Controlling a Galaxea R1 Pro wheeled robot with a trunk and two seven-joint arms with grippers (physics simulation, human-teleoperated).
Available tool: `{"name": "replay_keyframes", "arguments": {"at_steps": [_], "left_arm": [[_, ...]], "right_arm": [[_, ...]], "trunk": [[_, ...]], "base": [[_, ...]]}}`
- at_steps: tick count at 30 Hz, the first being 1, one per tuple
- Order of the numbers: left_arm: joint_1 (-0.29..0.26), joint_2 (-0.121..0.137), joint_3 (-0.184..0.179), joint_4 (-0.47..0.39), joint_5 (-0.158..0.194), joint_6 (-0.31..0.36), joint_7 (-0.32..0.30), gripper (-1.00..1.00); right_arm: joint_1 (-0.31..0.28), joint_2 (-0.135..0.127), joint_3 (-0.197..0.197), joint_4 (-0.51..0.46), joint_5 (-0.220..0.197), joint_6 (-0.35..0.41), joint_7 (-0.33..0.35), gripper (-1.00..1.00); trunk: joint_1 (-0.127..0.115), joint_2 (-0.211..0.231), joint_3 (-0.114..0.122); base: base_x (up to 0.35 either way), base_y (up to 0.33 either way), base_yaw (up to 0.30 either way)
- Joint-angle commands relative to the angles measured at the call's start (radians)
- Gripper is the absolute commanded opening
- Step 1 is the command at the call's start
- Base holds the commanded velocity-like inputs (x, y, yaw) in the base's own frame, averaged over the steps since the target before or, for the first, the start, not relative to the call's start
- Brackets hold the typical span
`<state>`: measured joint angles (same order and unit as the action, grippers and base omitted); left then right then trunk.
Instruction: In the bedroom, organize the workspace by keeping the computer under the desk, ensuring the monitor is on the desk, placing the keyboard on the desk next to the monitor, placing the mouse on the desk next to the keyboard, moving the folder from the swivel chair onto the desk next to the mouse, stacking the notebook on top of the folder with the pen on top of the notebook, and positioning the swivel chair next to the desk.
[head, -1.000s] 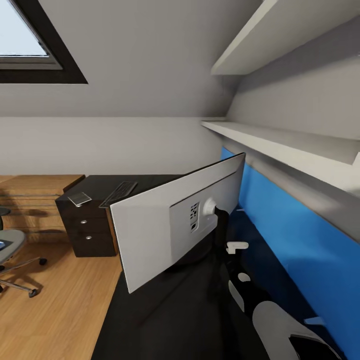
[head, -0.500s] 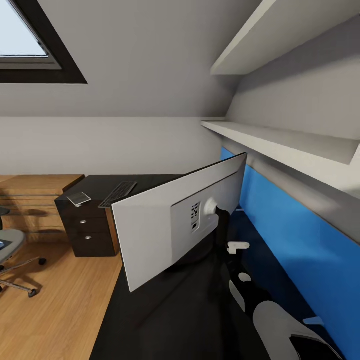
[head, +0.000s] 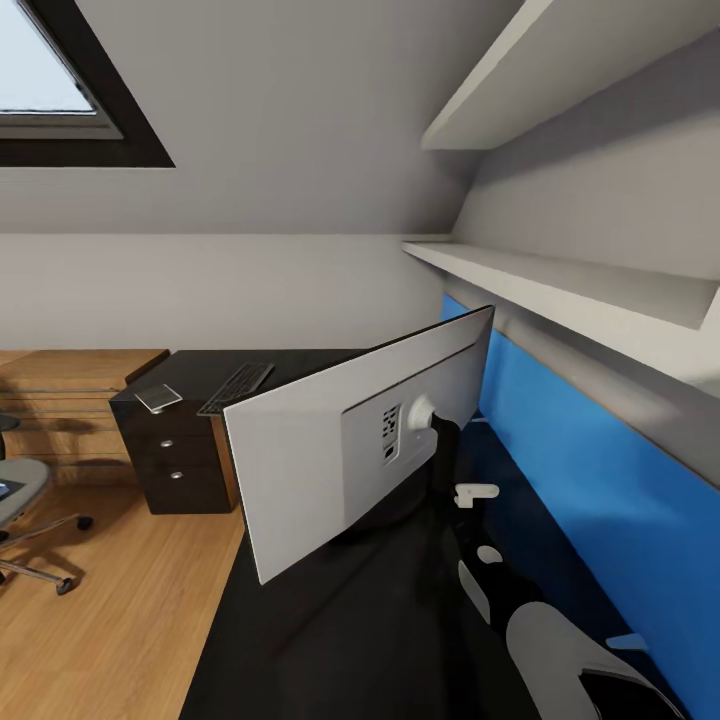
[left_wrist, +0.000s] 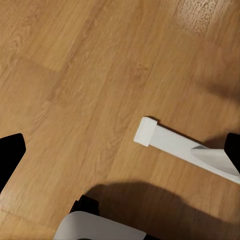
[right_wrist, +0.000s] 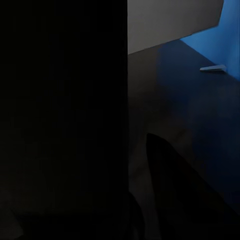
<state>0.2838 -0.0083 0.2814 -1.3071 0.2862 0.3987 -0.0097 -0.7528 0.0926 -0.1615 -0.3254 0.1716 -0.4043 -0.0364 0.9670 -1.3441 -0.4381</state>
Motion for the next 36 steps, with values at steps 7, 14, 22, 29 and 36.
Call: {"name": "replay_keyframes", "arguments": {"at_steps": [7, 14, 22, 29, 36], "left_arm": [[0.000, -0.001, 0.003, -0.002, 0.008, 0.006, -0.001, 1.00], [0.000, -0.001, 0.004, -0.002, 0.008, 0.006, -0.001, 1.00], [0.000, -0.001, 0.004, -0.002, 0.008, 0.007, -0.001, 1.00], [0.000, -0.001, 0.003, -0.002, 0.008, 0.008, -0.001, 1.00], [0.000, -0.001, 0.004, -0.002, 0.008, 0.008, -0.001, 1.00]], "right_arm": [[0.000, 0.001, 0.002, 0.004, -0.004, -0.004, -0.009, 1.00], [0.000, 0.001, 0.002, 0.005, -0.004, -0.004, -0.008, 1.00], [0.000, 0.001, 0.002, 0.005, -0.004, -0.004, -0.005, 1.00], [0.001, 0.002, 0.002, 0.006, -0.004, -0.004, -0.004, 1.00], [0.001, 0.003, 0.002, 0.006, -0.004, -0.004, -0.004, 1.00]], "trunk": [[0.000, 0.000, -0.001], [0.000, 0.000, -0.001], [0.000, 0.000, -0.001], [0.000, 0.000, -0.001], [0.000, 0.000, -0.001]], "base": [[0.000, 0.000, 0.000], [0.000, 0.000, 0.000], [0.000, 0.000, 0.000], [-0.101, 0.042, 0.000], [-0.288, 0.124, 0.000]]}}
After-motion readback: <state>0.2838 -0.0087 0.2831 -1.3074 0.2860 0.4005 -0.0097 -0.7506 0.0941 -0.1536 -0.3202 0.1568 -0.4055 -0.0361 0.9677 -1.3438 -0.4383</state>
